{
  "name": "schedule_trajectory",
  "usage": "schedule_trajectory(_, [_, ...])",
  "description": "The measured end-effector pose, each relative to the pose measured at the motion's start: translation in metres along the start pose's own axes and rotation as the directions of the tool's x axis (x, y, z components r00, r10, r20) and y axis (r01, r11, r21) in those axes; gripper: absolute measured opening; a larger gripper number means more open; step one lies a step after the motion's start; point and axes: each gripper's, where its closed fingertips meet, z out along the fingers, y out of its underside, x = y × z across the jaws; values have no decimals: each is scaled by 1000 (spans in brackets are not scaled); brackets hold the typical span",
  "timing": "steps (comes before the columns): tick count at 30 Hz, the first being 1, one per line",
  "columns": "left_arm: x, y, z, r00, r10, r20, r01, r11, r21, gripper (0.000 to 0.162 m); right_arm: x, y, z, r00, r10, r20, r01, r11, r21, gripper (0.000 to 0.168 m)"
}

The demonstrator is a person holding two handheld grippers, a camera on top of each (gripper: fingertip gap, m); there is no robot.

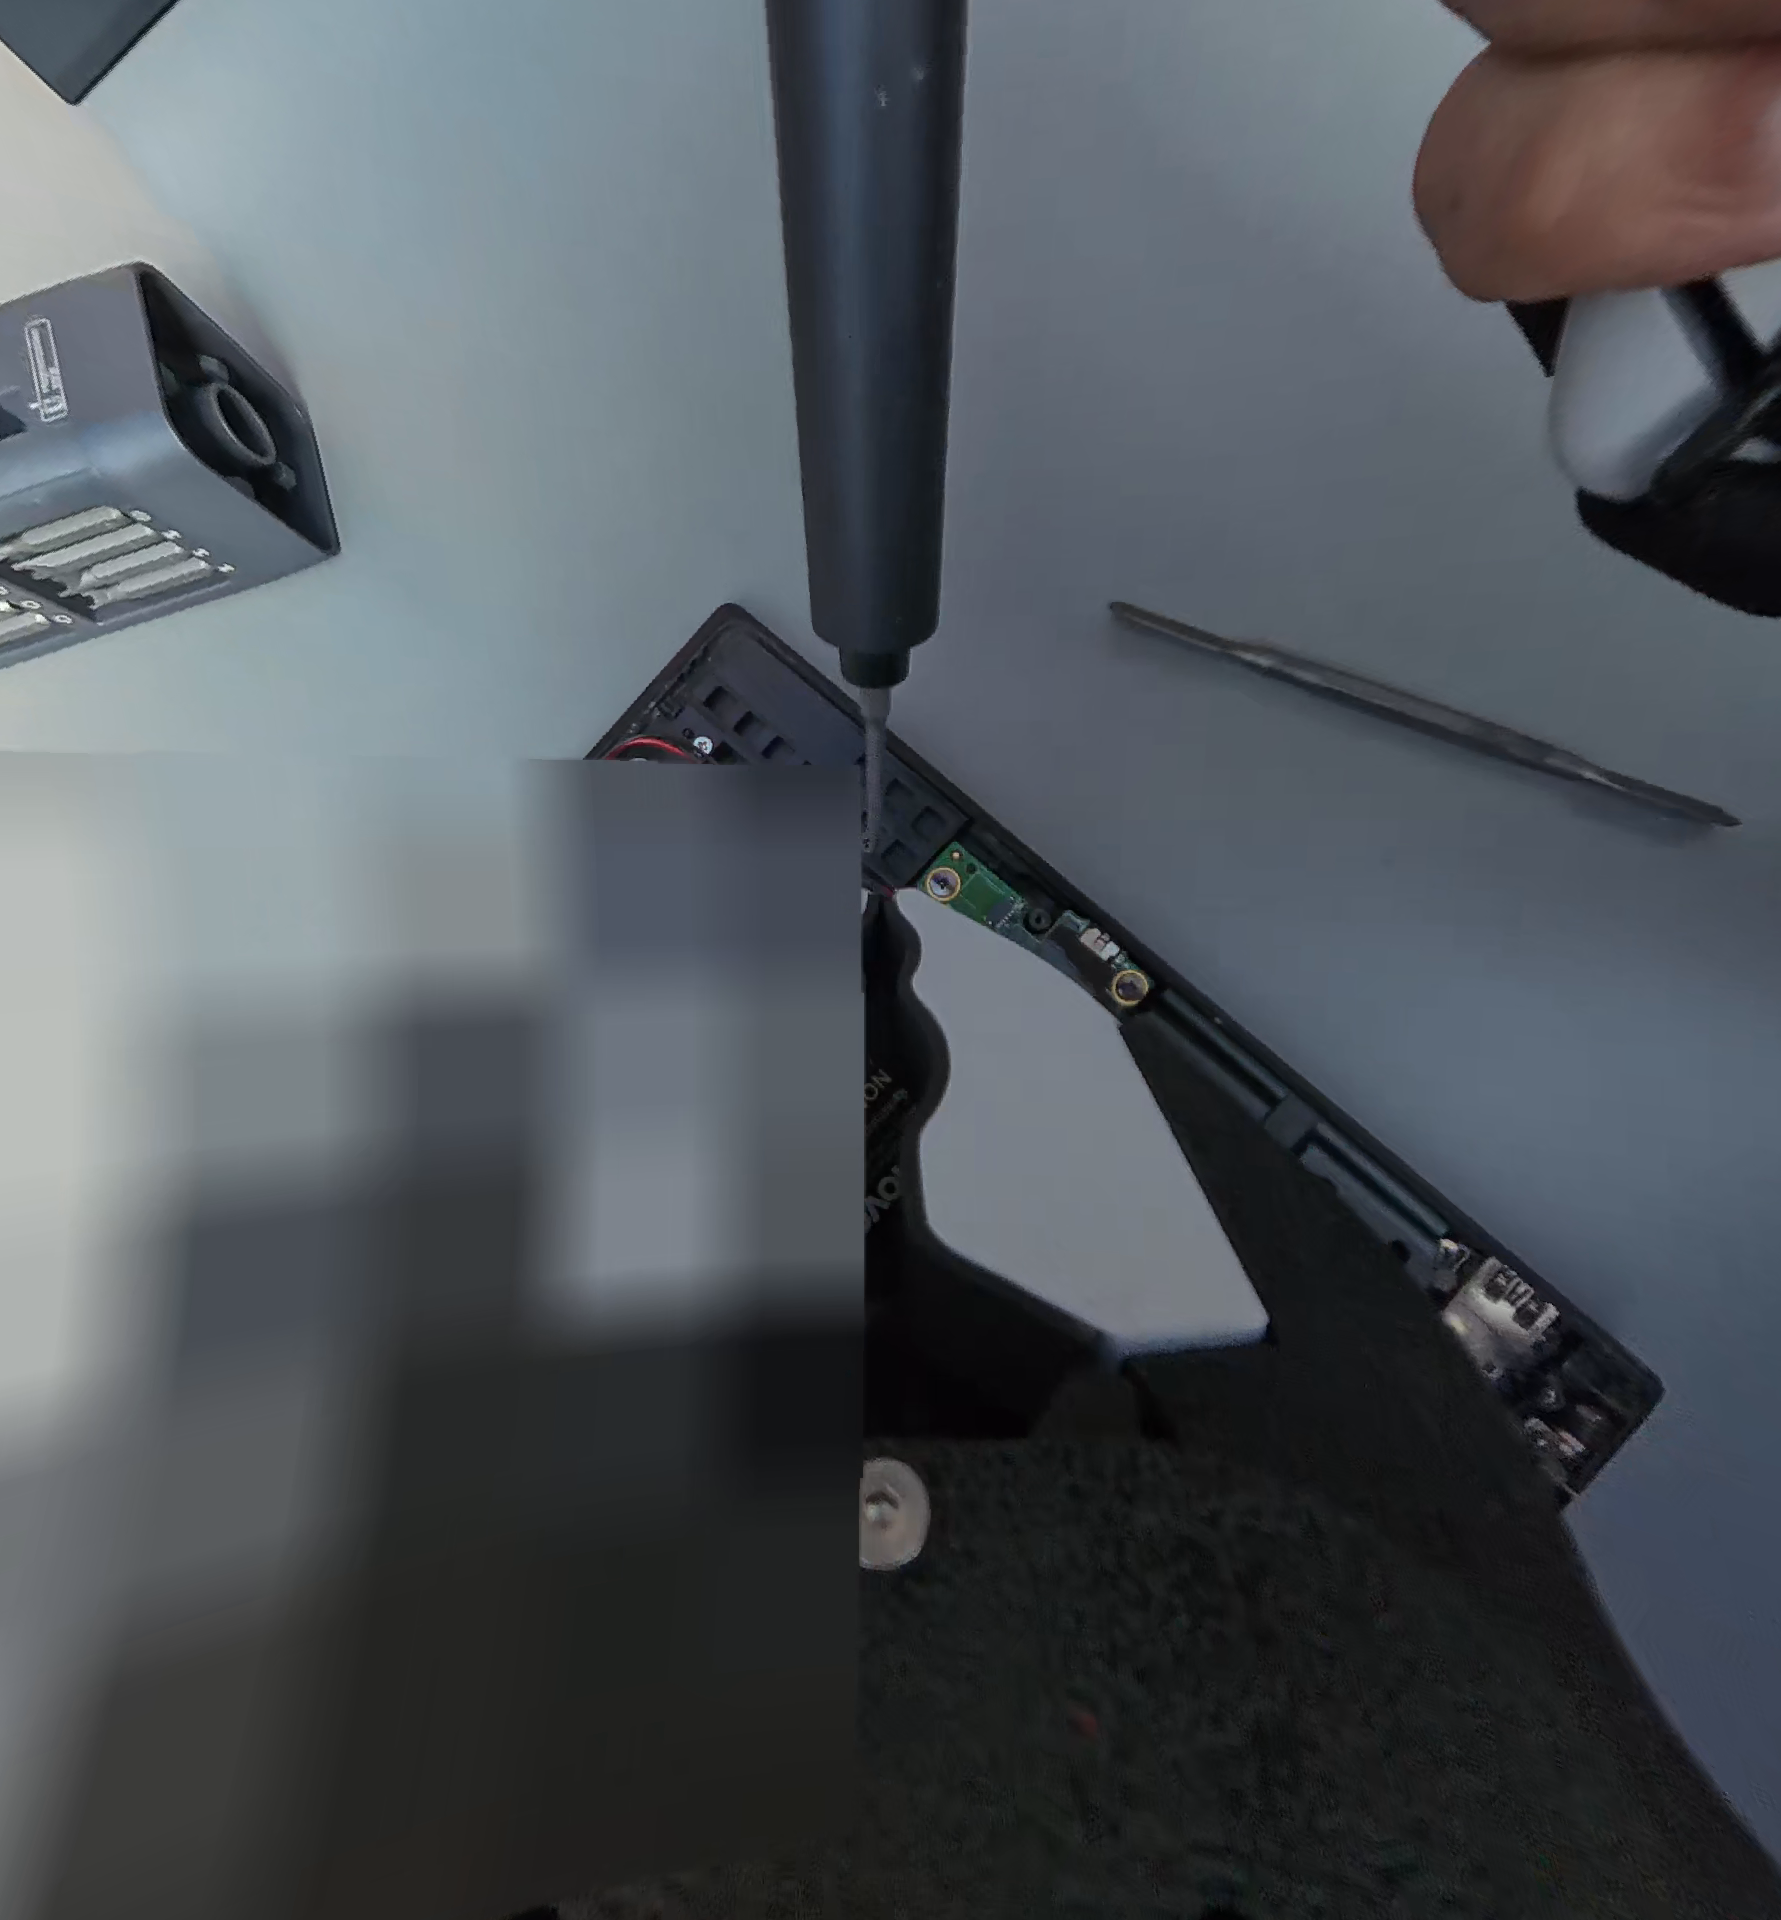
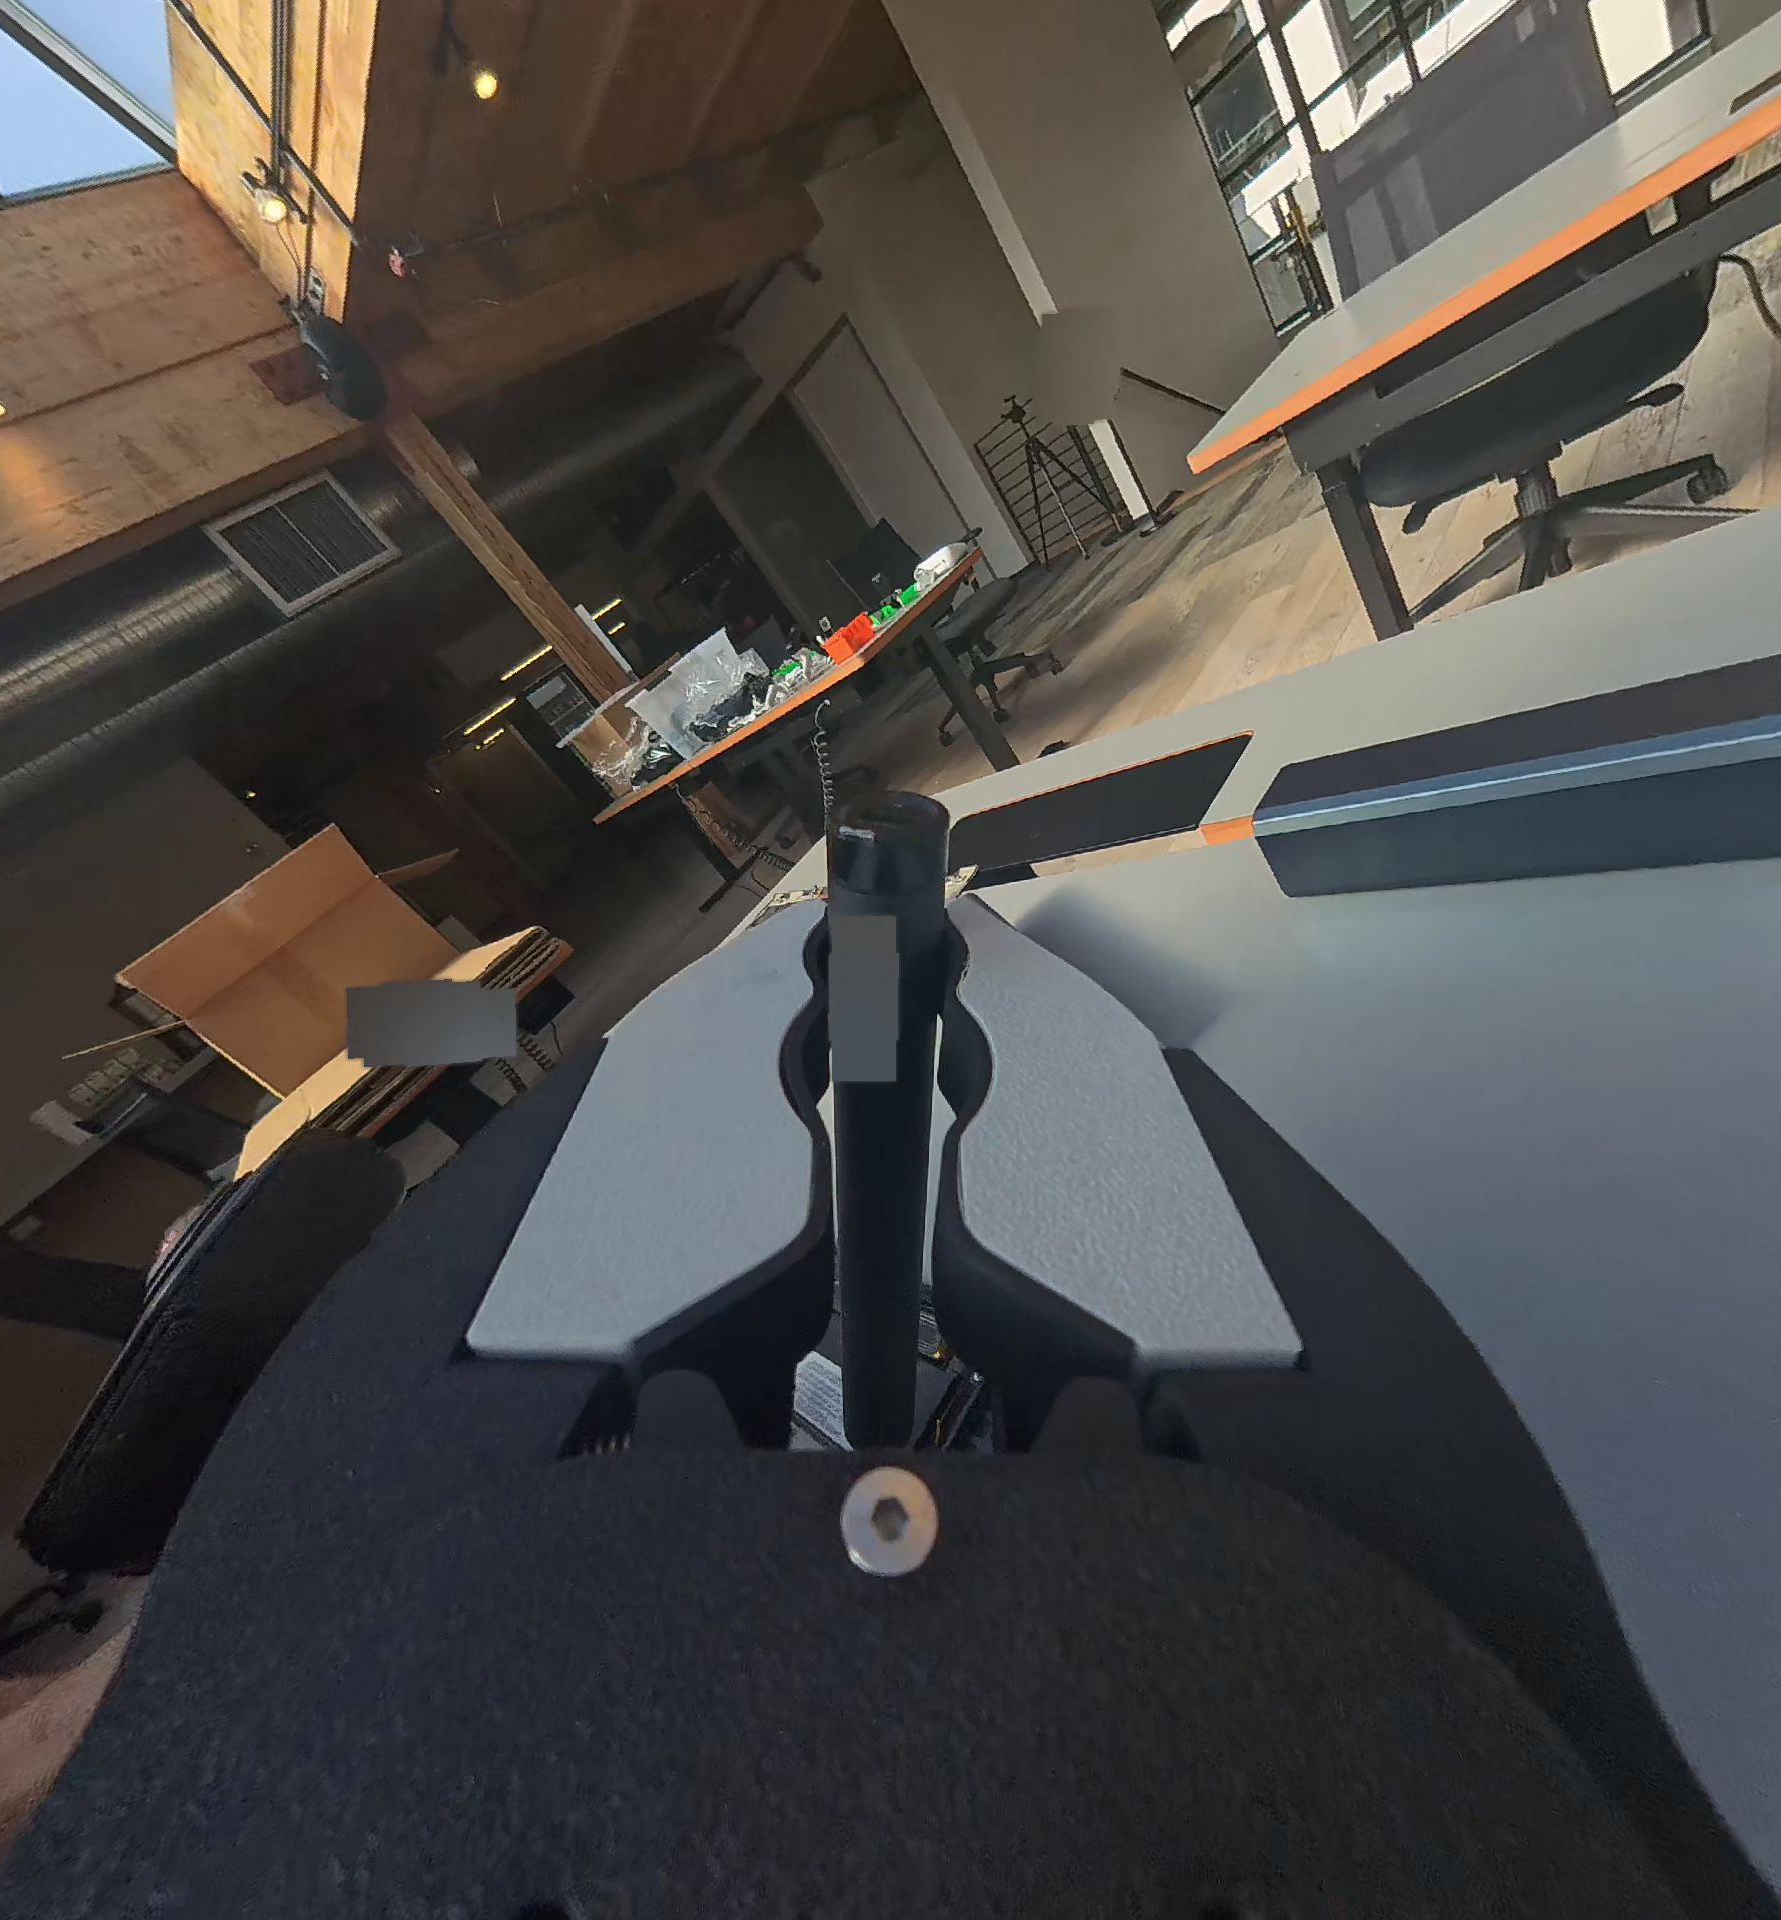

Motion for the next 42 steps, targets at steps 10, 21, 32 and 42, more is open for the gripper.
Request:
schedule_trajectory(10, [-24,6,-29,987,-108,-117,123,985,123,24,14,3,-9,993,117,28,-119,989,91,16])
schedule_trajectory(21, [-39,22,-40,992,-69,-106,83,988,130,44,27,9,-17,982,189,21,-190,973,135,15])
schedule_trajectory(32, [-41,29,-42,988,-88,-126,103,988,118,39,35,11,-18,973,231,11,-231,964,135,16])
schedule_trajectory(42, [-44,29,-43,986,-103,-132,119,986,116,38,44,14,-18,966,260,-10,-257,957,133,15])
